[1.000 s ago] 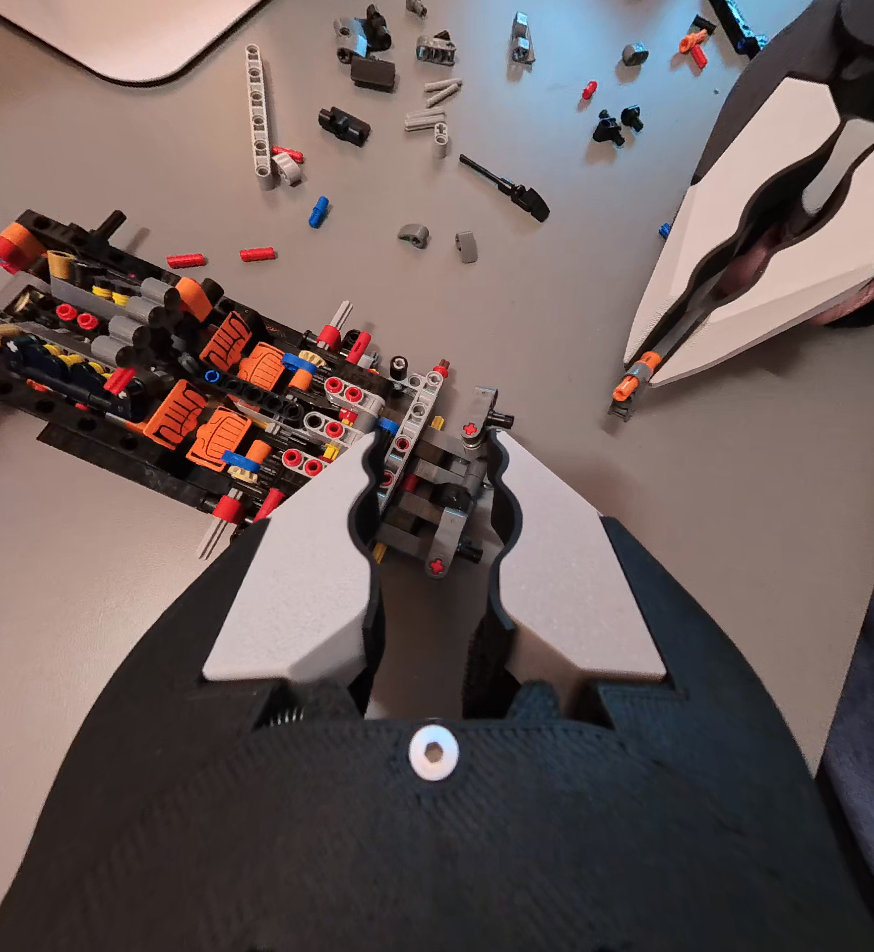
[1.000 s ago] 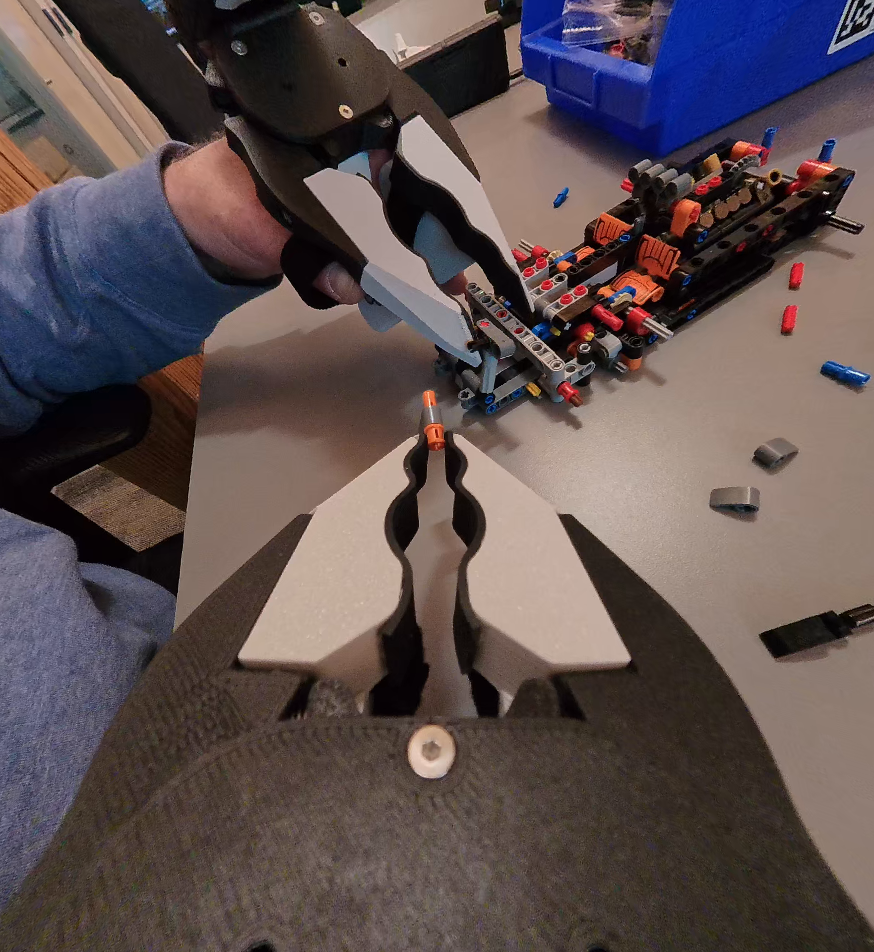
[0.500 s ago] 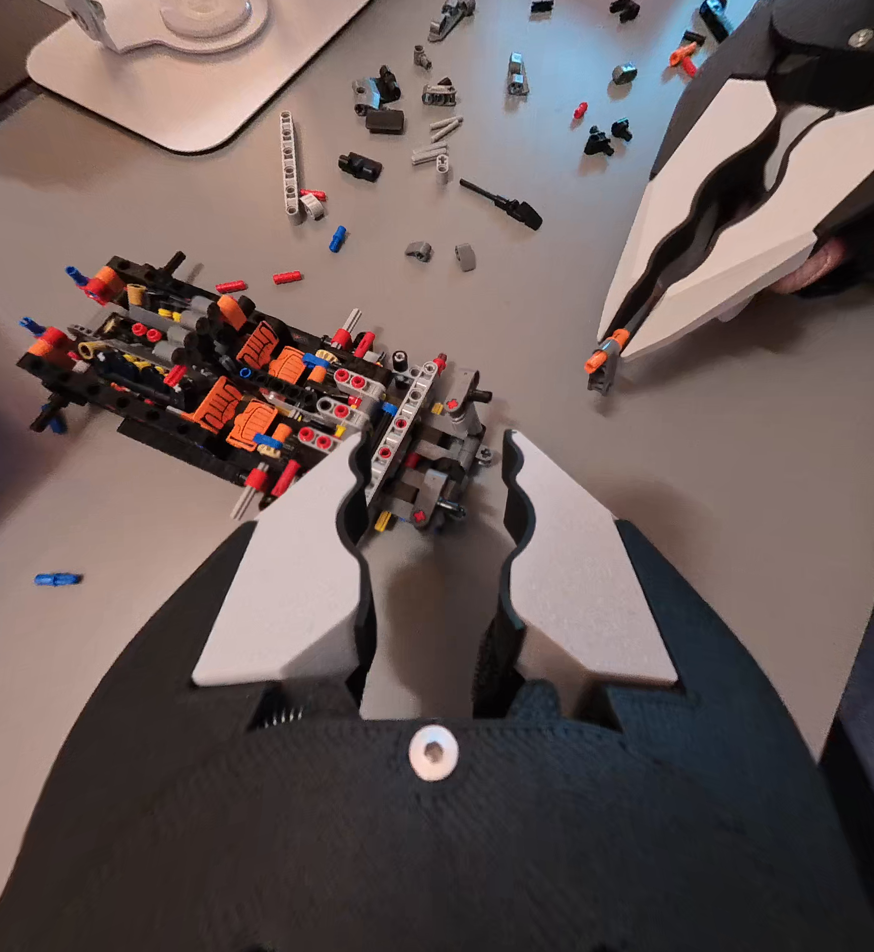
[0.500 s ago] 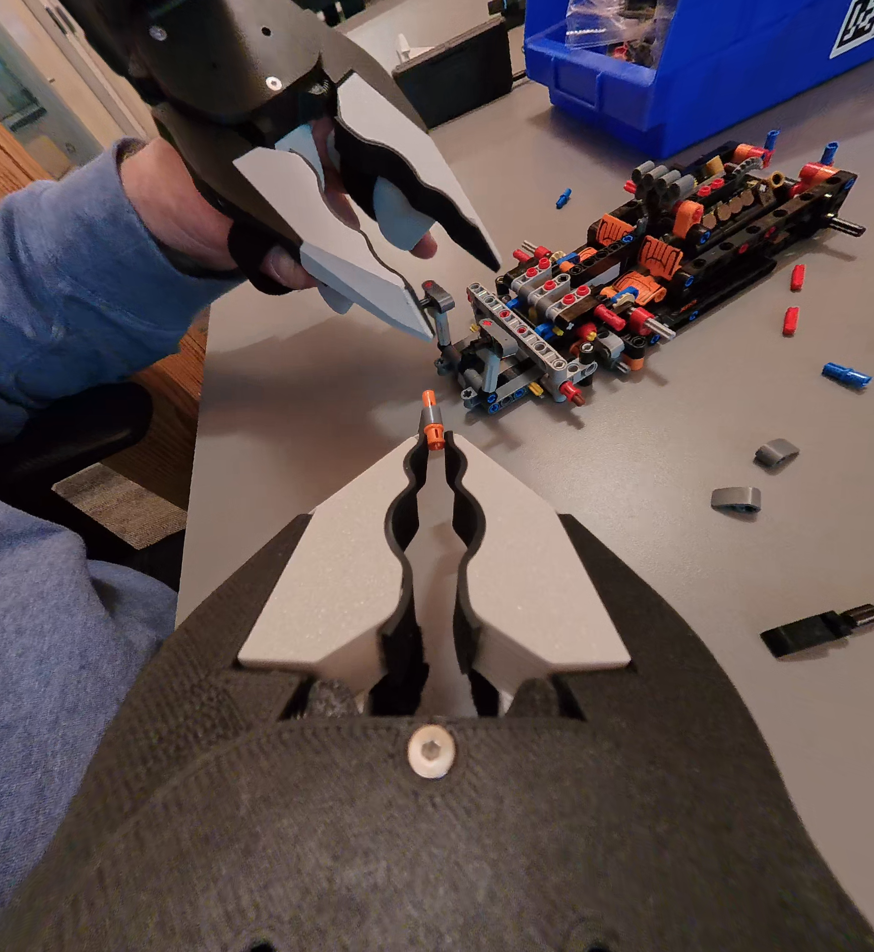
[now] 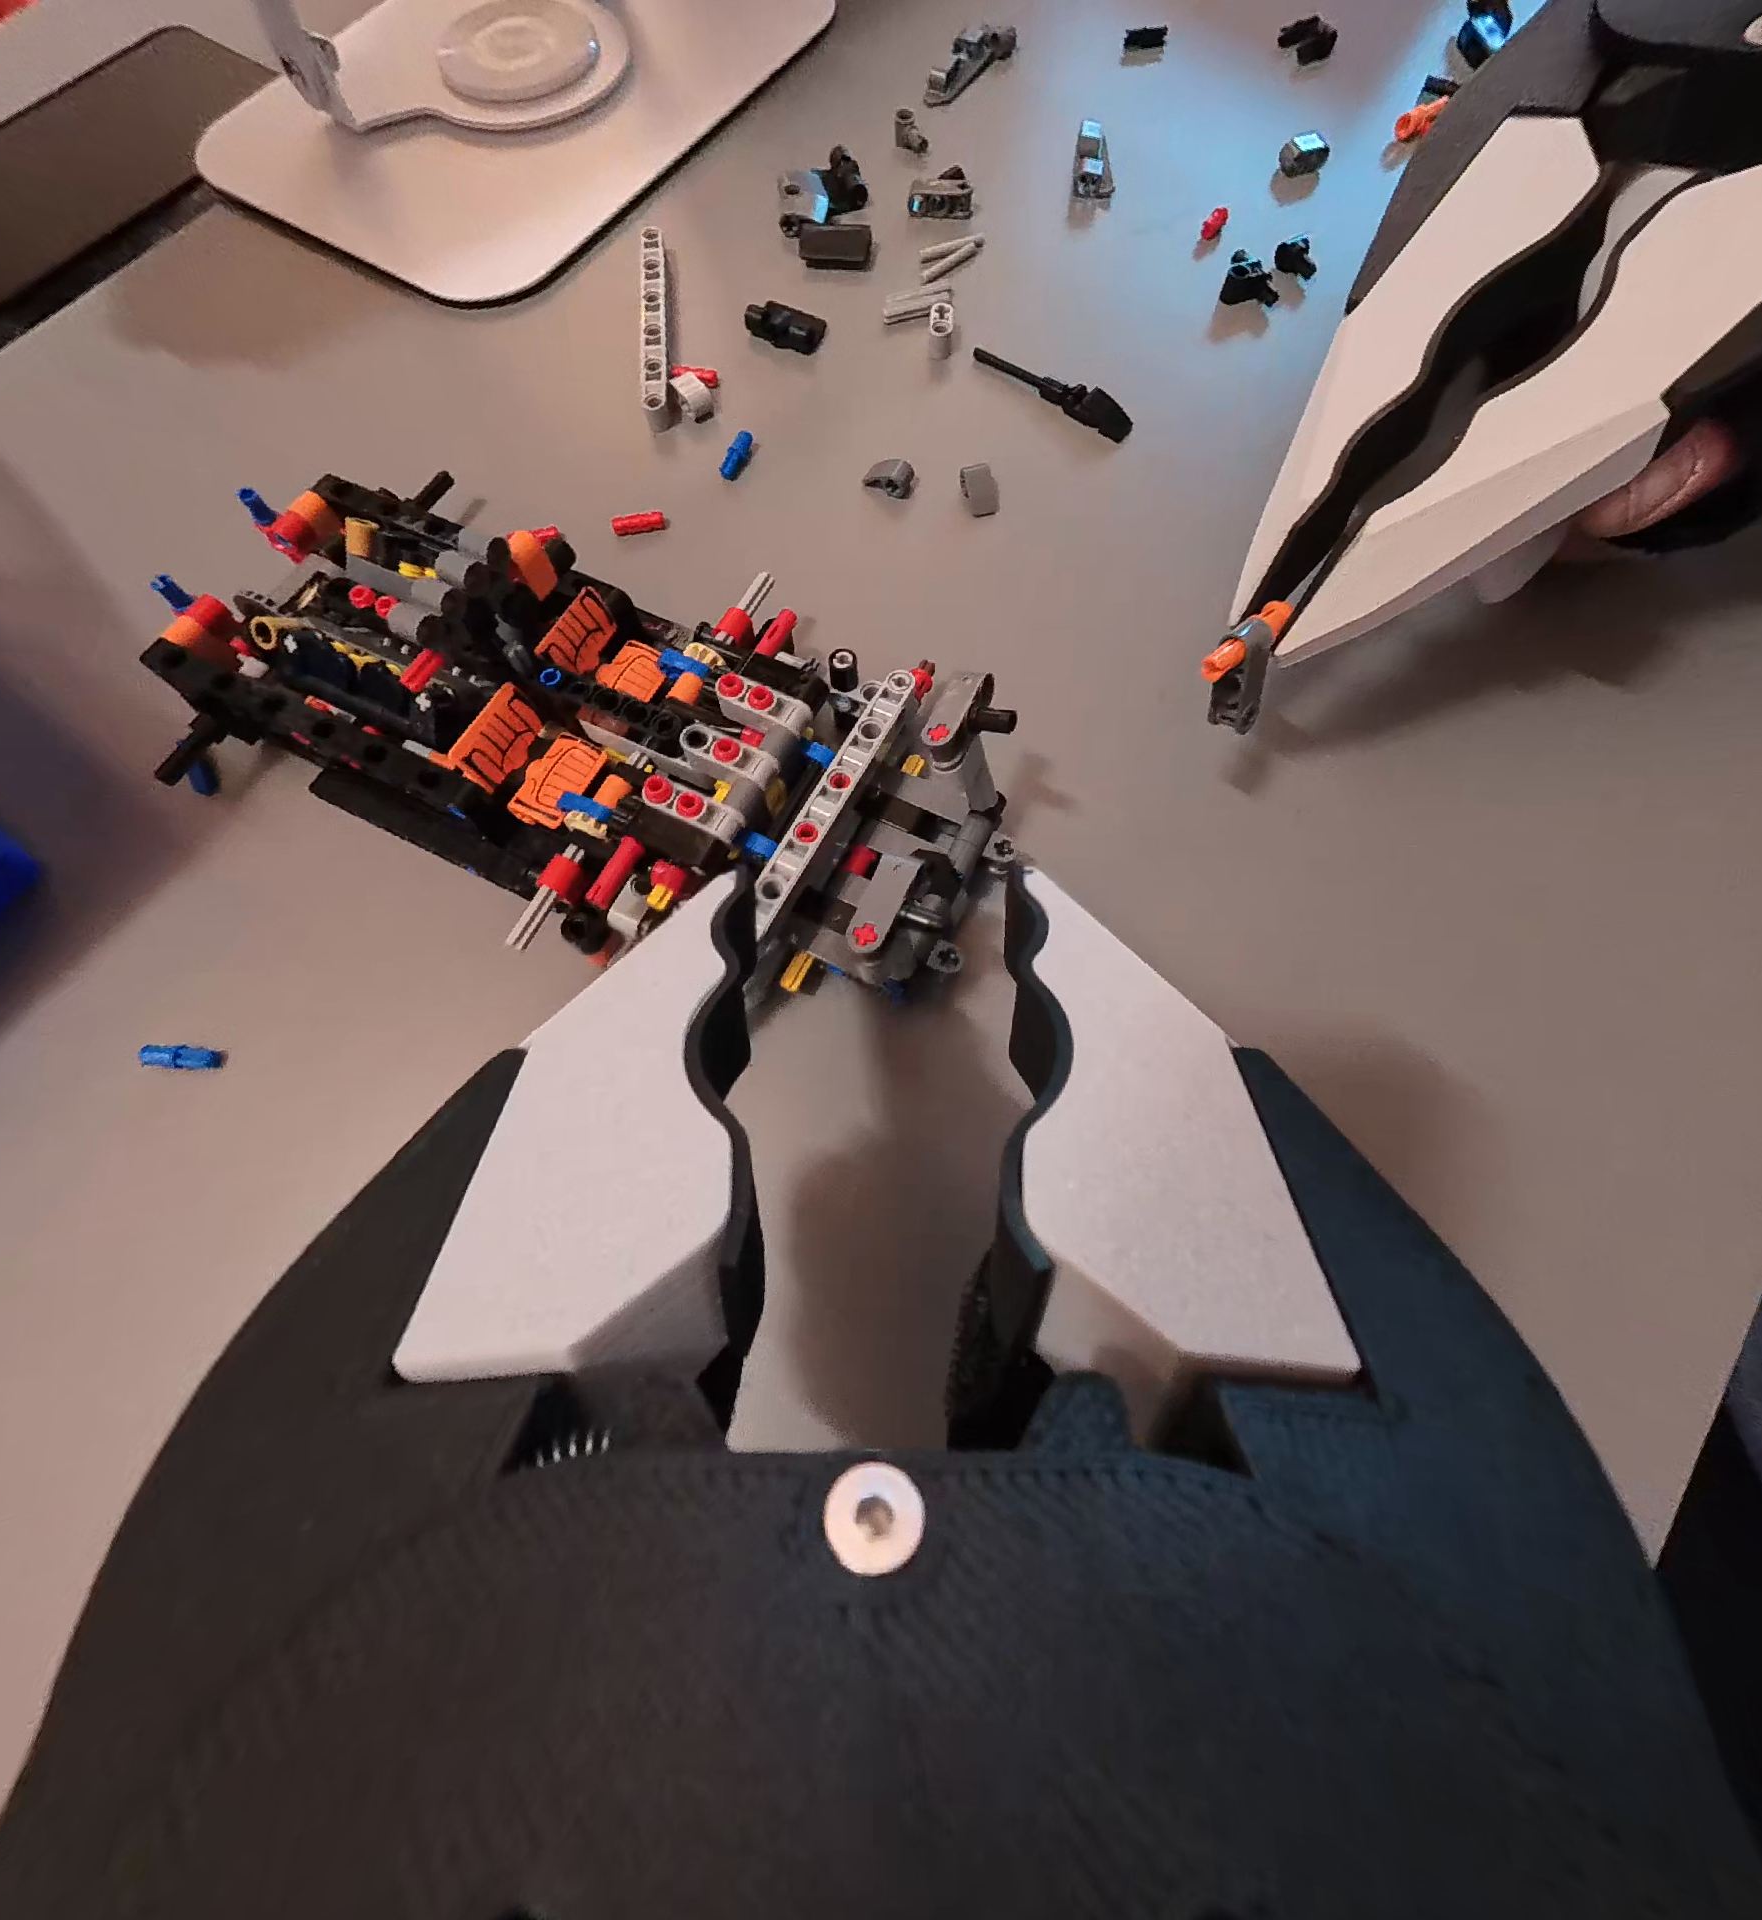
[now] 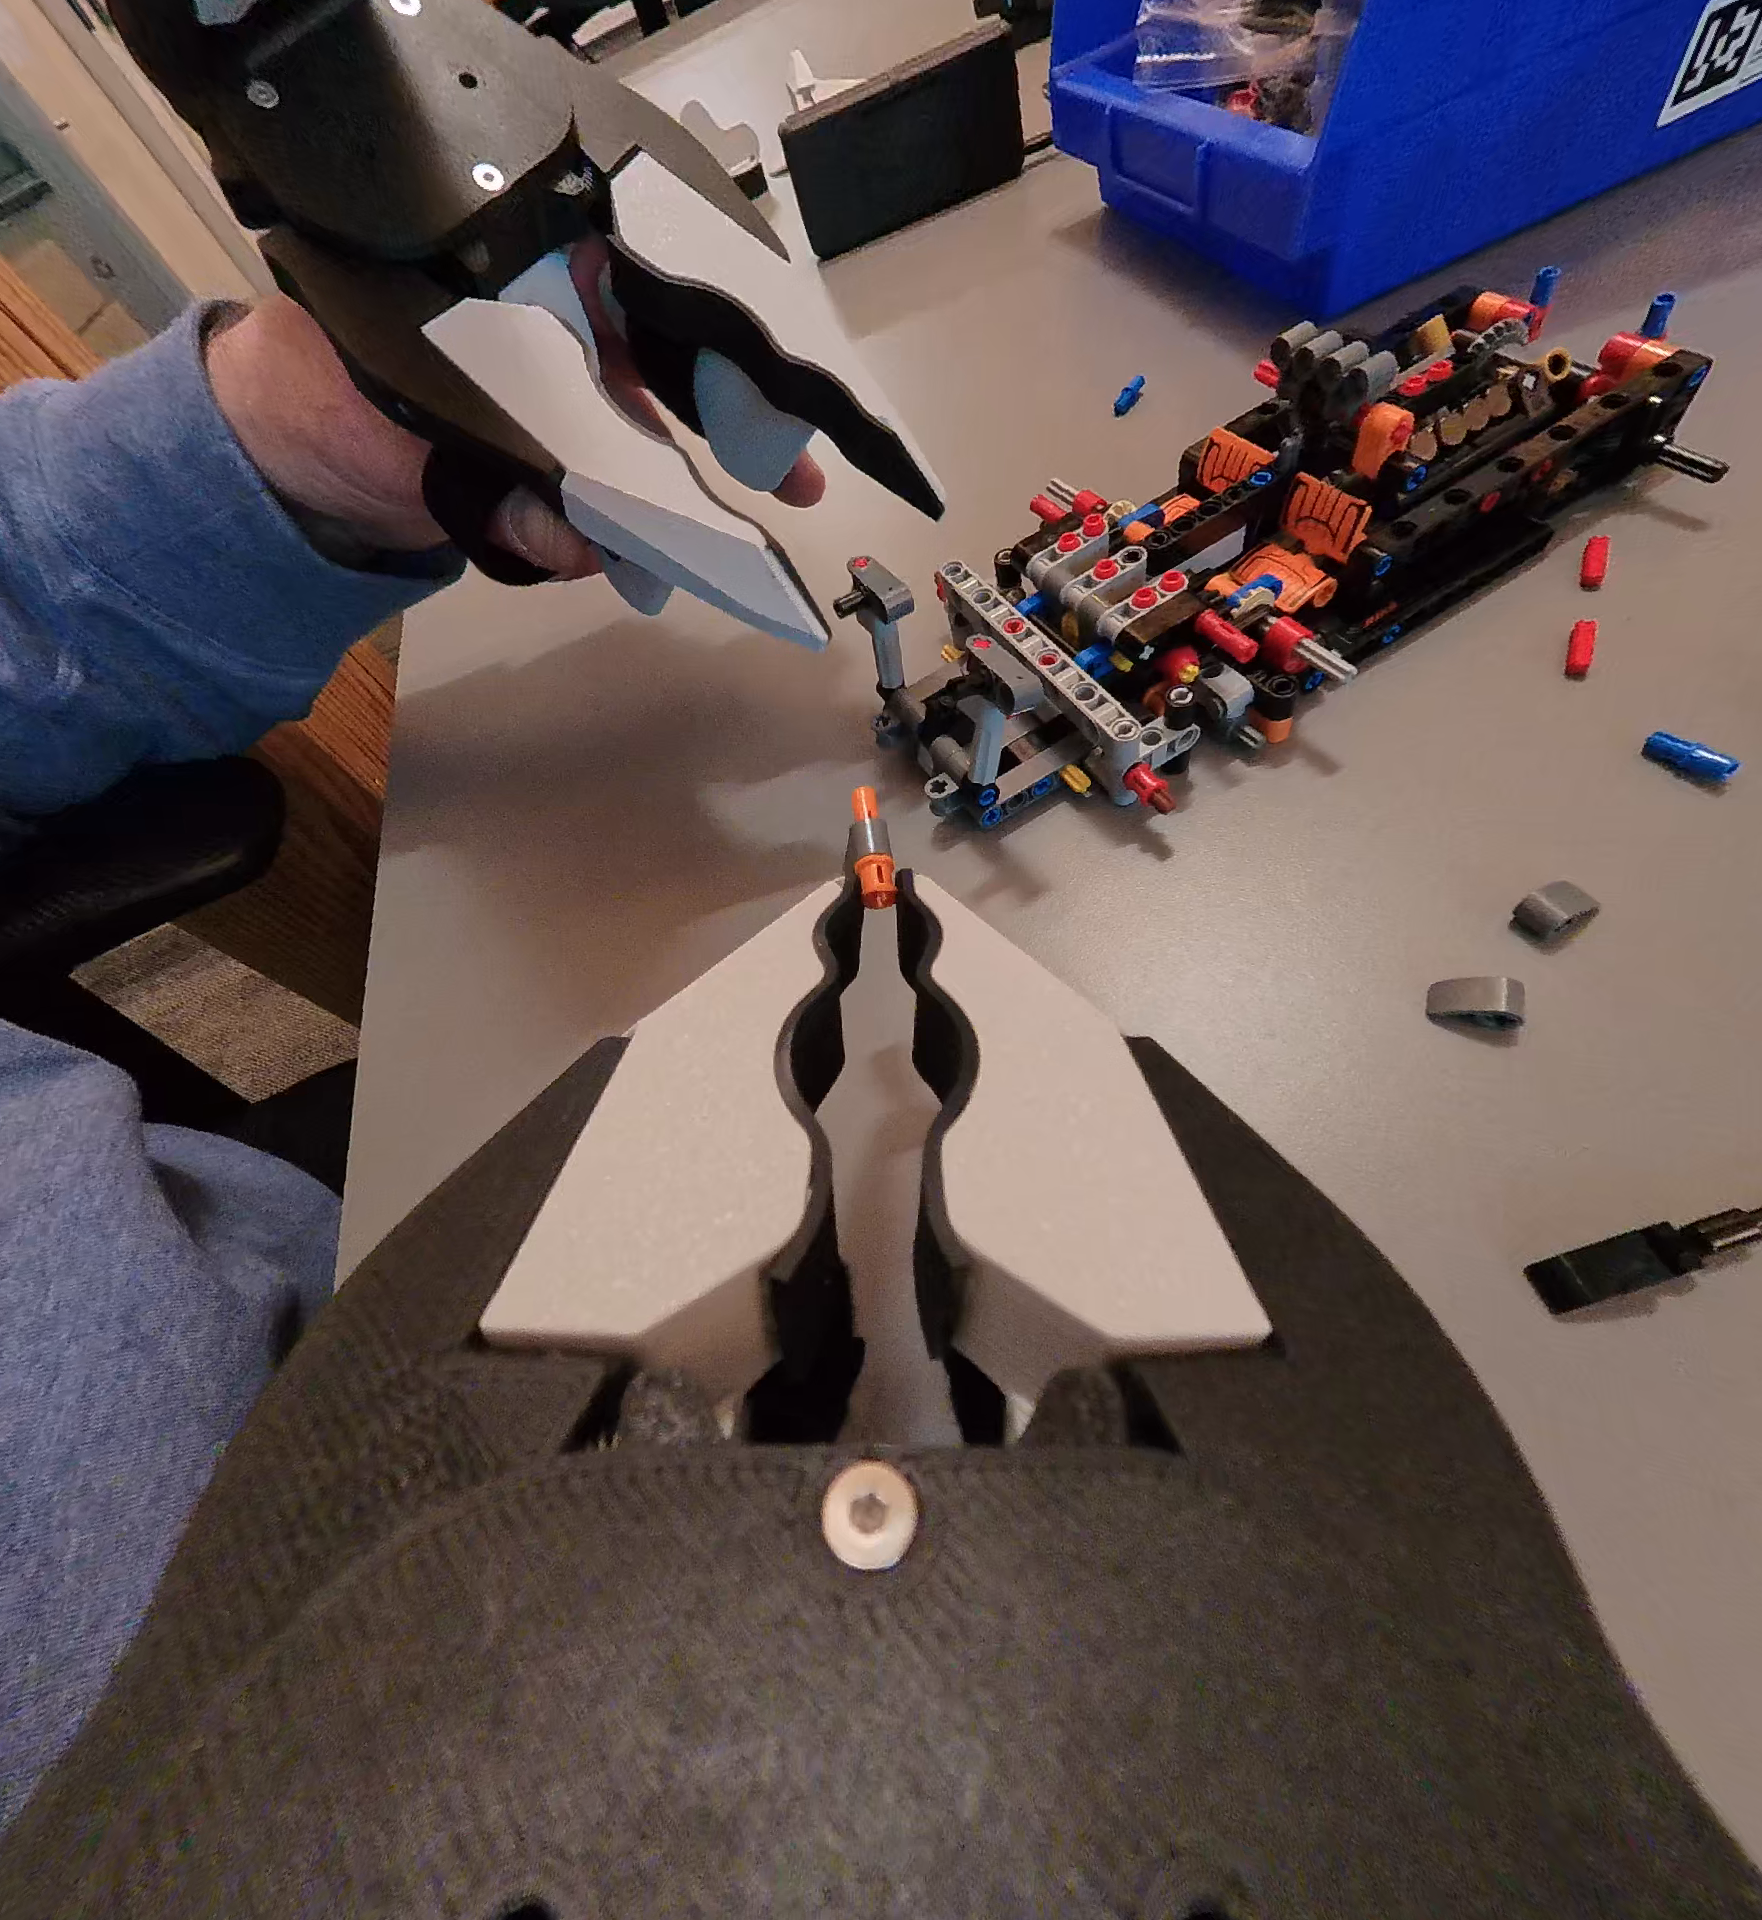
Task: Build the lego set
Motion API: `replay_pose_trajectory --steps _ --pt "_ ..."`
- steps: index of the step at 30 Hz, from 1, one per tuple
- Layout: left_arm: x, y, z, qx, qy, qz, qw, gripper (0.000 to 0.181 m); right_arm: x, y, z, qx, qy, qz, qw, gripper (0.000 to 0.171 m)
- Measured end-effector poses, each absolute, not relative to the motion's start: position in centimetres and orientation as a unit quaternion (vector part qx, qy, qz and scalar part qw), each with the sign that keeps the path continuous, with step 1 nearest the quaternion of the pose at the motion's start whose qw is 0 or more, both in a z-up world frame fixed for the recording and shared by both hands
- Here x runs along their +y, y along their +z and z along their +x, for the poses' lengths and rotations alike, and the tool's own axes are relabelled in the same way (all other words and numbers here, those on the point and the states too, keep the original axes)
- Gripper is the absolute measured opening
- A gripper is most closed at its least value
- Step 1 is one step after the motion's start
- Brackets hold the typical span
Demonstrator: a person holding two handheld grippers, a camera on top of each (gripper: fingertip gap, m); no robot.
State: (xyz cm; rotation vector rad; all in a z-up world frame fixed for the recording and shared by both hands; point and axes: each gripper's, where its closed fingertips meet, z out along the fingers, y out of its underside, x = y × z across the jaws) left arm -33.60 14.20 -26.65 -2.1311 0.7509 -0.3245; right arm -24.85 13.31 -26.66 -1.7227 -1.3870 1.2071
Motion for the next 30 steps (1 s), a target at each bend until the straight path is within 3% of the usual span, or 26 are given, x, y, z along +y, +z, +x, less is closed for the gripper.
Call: replay_pose_trajectory --steps 22,30 --pt "13.1 -28.2 -35.5 0.296 -0.127 -0.853 0.410 0.046 13.6 -26.9 -24.9 -0.526 0.439 -0.657 0.315 0.004" --pt "13.3 -27.7 -33.7 0.328 -0.128 -0.832 0.429 0.034 13.6 -27.0 -24.9 -0.527 0.435 -0.658 0.316 0.004"
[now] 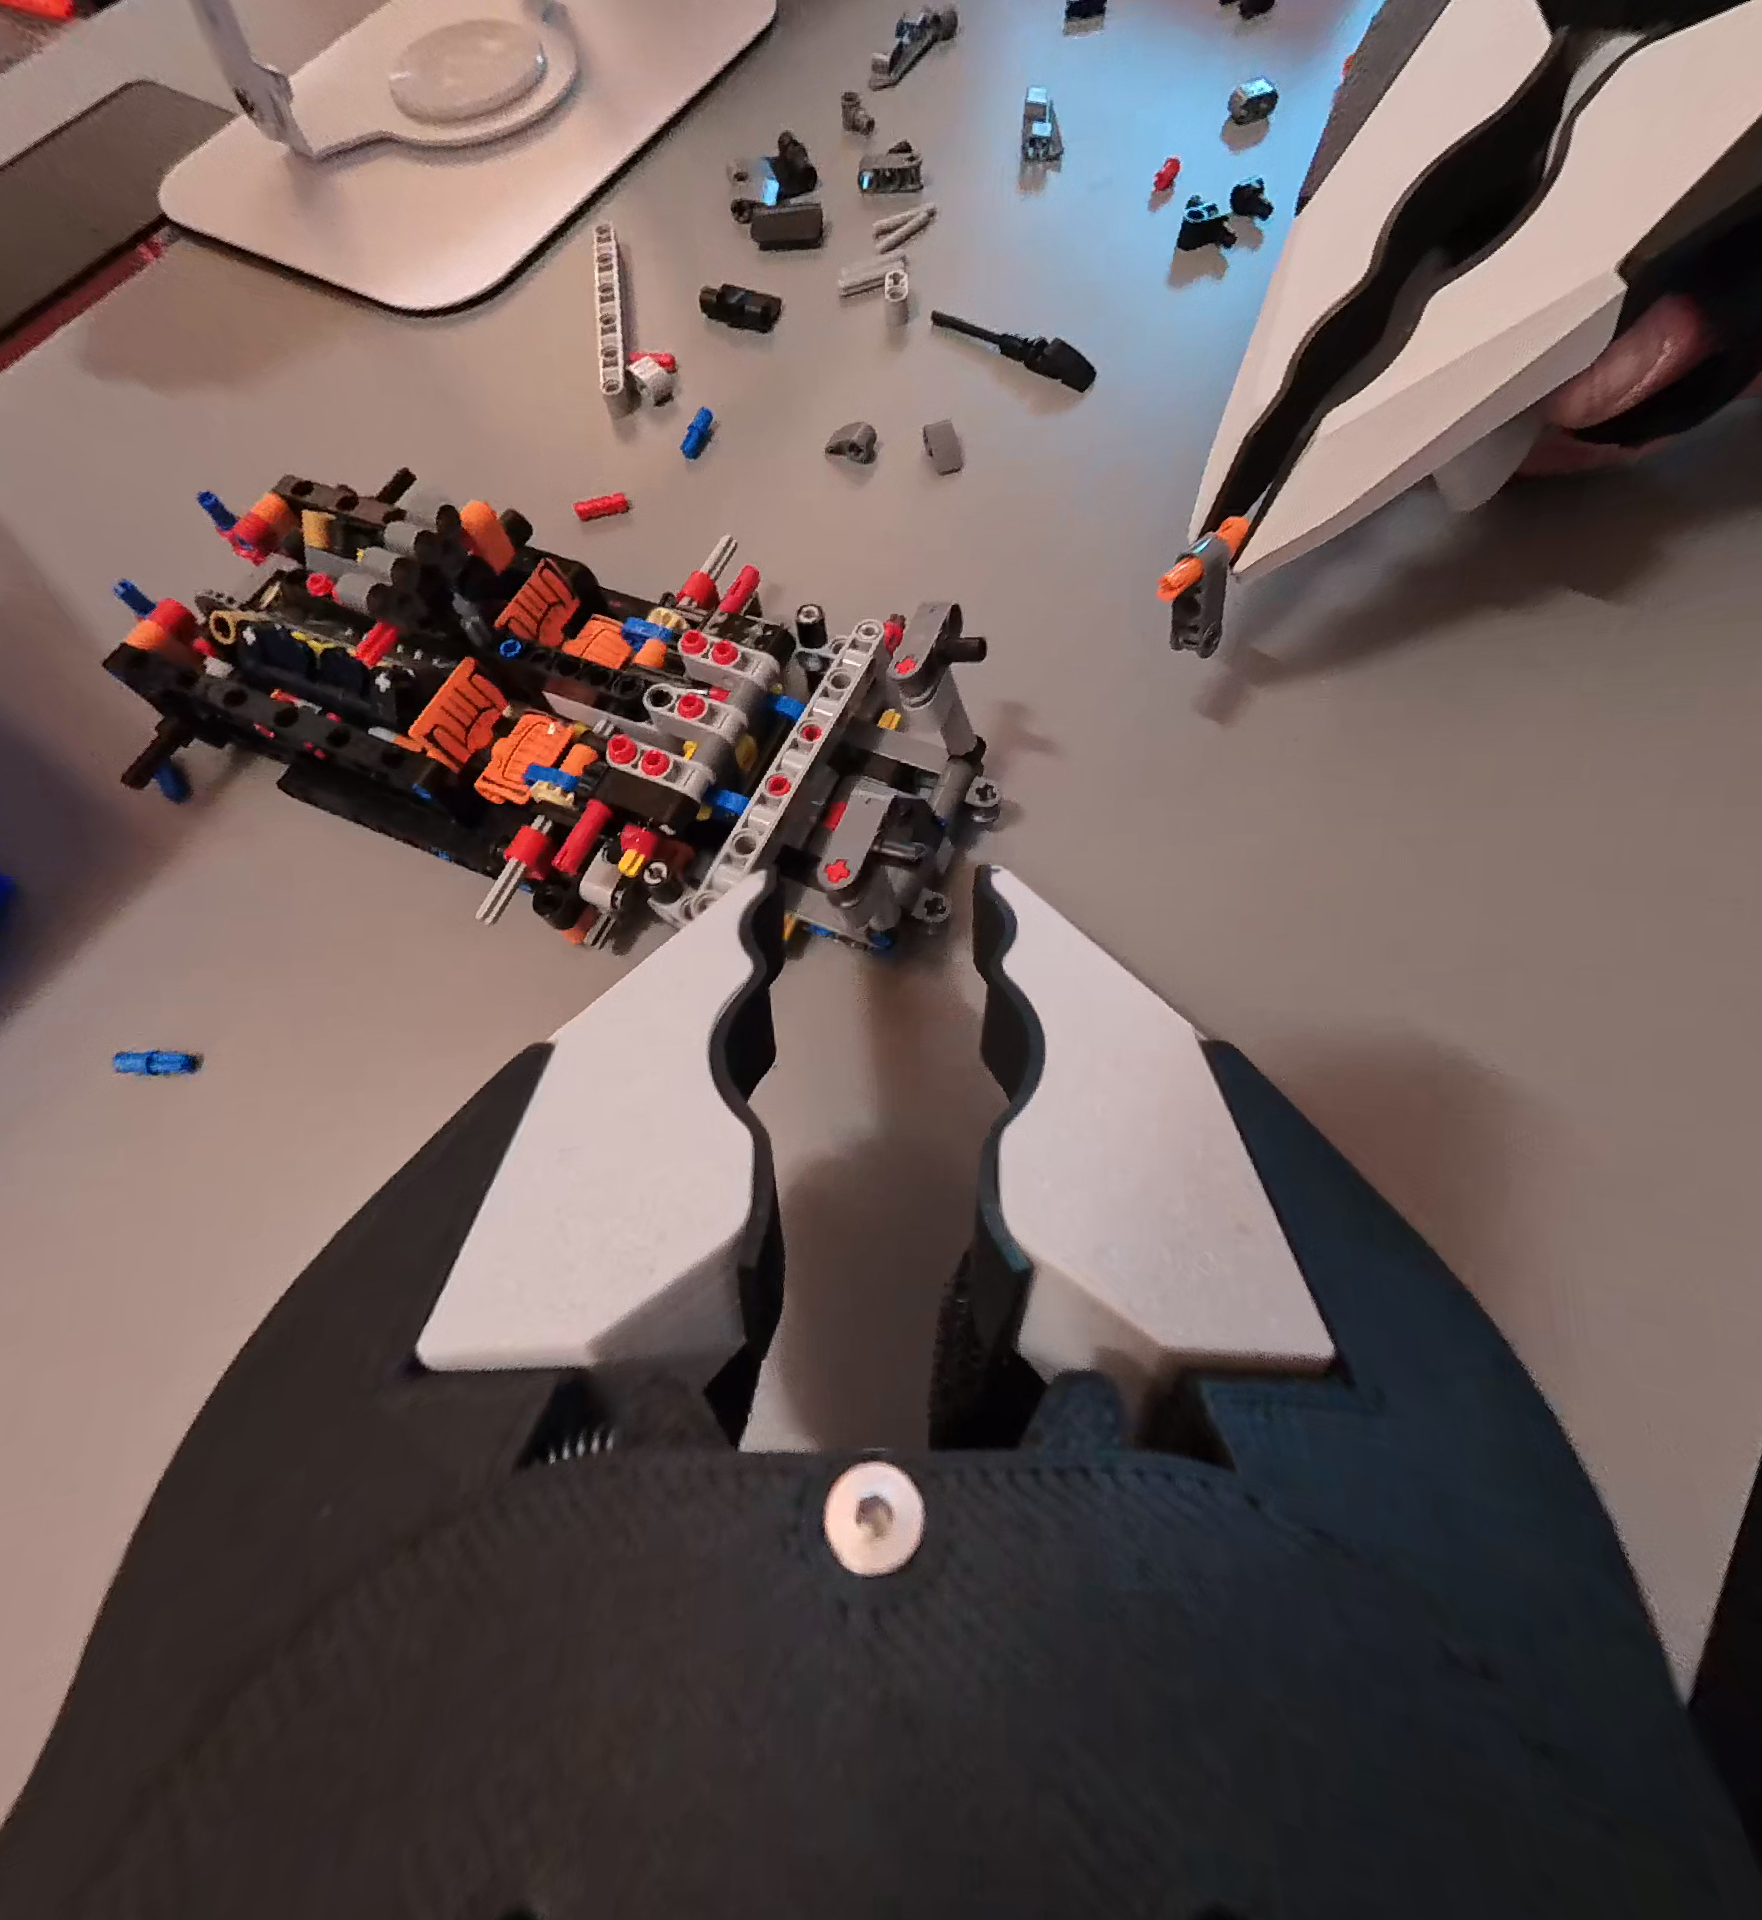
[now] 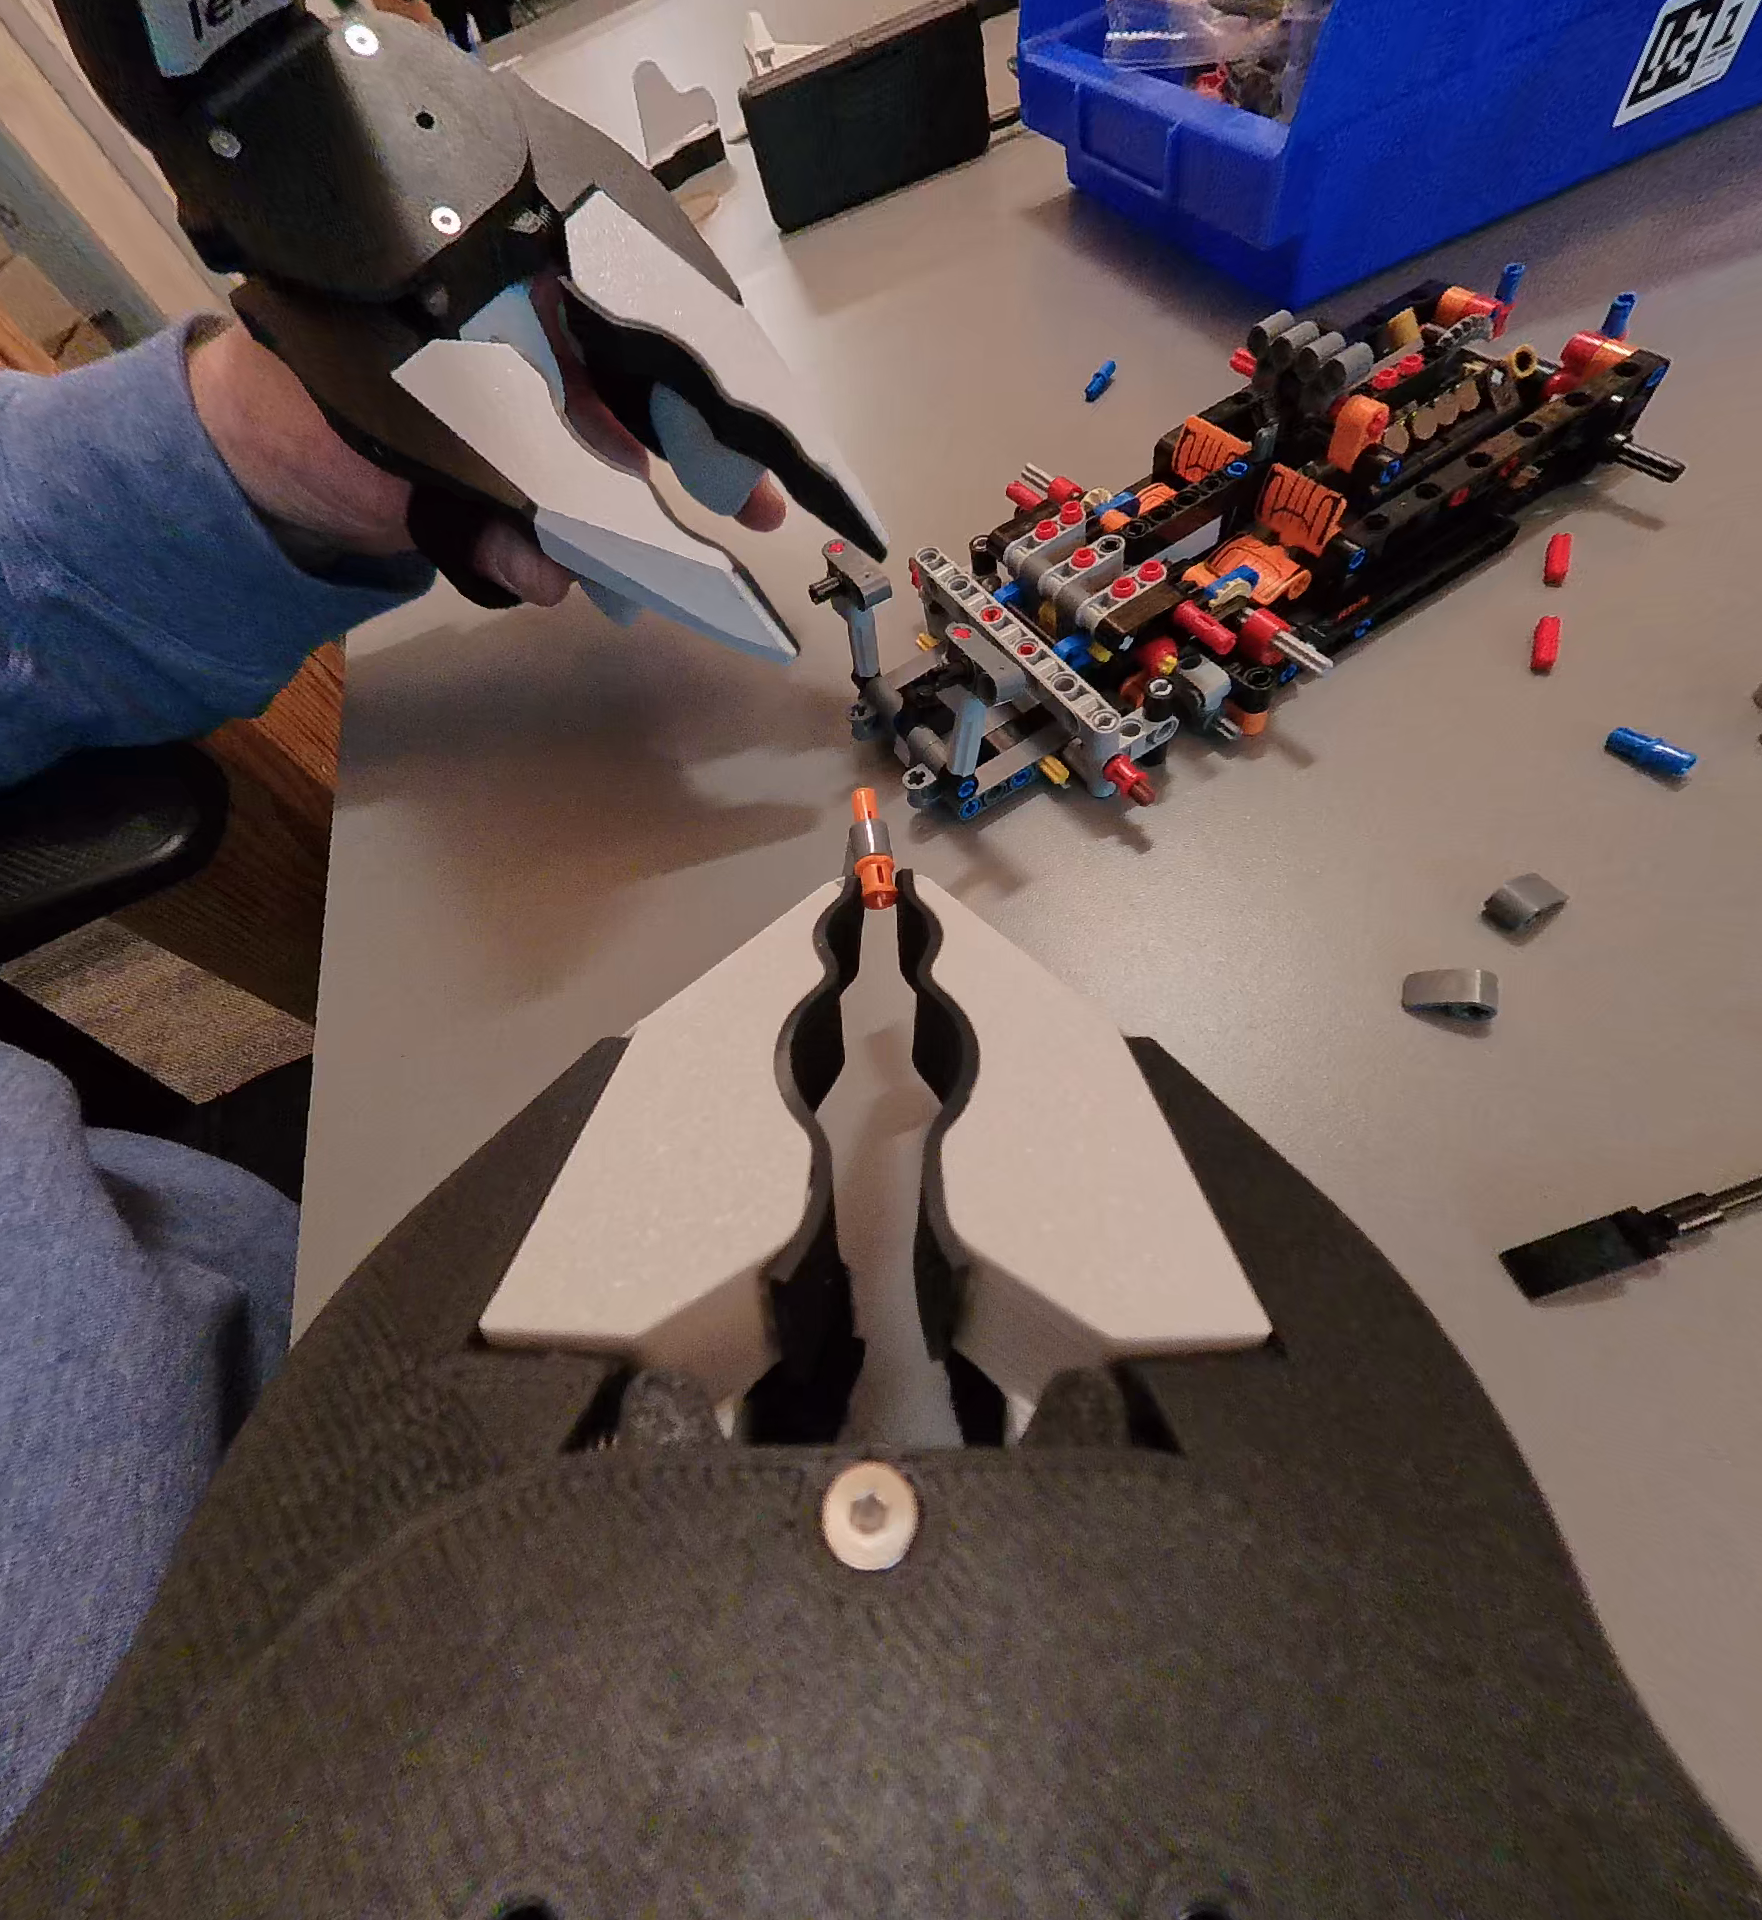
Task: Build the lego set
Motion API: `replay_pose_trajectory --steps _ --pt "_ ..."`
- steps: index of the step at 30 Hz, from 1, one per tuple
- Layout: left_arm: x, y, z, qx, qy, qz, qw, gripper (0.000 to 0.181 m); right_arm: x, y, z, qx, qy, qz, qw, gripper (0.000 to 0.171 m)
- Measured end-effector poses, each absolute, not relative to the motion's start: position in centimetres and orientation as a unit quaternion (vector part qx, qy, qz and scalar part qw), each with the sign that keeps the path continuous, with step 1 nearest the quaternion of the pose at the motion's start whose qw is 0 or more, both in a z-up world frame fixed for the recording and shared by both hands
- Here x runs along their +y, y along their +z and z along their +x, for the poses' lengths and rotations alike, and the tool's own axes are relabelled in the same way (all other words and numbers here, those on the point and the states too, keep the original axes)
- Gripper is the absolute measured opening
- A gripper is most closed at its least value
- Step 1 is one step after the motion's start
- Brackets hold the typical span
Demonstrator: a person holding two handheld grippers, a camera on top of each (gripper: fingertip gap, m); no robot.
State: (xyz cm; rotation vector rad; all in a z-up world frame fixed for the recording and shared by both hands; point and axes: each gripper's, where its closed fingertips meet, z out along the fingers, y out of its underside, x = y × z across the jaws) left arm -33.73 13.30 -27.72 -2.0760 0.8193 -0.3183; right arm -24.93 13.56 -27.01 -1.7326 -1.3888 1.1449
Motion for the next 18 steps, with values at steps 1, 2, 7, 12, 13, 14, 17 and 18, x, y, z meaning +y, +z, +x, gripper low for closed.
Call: replay_pose_trajectory --steps 1,2,7,12,13,14,17,18 --pt "13.3 -27.7 -33.5 0.330 -0.130 -0.831 0.429 0.031 13.6 -27.0 -24.9 -0.528 0.435 -0.658 0.316 0.004" --pt "13.3 -27.8 -33.3 0.331 -0.131 -0.830 0.430 0.027 13.5 -27.0 -24.9 -0.528 0.435 -0.657 0.316 0.004" --pt "13.8 -27.8 -33.0 0.327 -0.129 -0.828 0.438 0.017 13.5 -26.9 -24.9 -0.527 0.438 -0.656 0.316 0.004" --pt "13.9 -27.9 -32.6 0.327 -0.133 -0.826 0.440 0.017 13.5 -26.8 -24.9 -0.526 0.441 -0.655 0.316 0.004" --pt "13.9 -27.9 -32.5 0.328 -0.133 -0.825 0.440 0.017 13.5 -26.8 -24.9 -0.526 0.441 -0.655 0.316 0.004" --pt "13.8 -27.9 -32.5 0.327 -0.133 -0.826 0.440 0.016 13.5 -26.8 -24.9 -0.526 0.442 -0.655 0.316 0.004" --pt "13.7 -27.9 -32.4 0.322 -0.135 -0.828 0.439 0.016 13.5 -26.8 -24.8 -0.526 0.443 -0.654 0.315 0.004" --pt "13.6 -27.9 -32.3 0.321 -0.136 -0.828 0.438 0.016 13.5 -26.8 -24.8 -0.525 0.443 -0.655 0.315 0.004"
